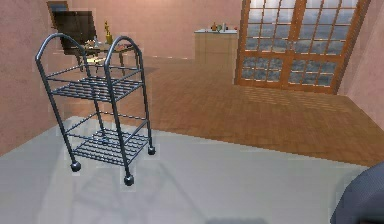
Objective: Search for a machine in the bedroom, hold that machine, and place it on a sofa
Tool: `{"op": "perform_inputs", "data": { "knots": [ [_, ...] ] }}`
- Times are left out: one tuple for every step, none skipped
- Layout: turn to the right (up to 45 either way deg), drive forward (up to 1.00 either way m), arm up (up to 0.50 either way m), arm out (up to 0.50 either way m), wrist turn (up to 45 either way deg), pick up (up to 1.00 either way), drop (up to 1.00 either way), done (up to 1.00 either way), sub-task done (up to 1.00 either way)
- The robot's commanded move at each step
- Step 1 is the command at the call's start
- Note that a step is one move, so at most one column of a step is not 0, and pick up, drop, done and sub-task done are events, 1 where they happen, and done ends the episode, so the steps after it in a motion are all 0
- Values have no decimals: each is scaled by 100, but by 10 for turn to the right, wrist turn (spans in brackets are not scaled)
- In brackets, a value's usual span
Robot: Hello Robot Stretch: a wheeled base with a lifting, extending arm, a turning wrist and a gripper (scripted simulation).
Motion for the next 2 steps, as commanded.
{"op": "perform_inputs", "data": {
  "knots": [
    [0,0,0,0,450,0,0,0,0],
    [0,0,0,0,150,0,0,0,0]
  ]
}}
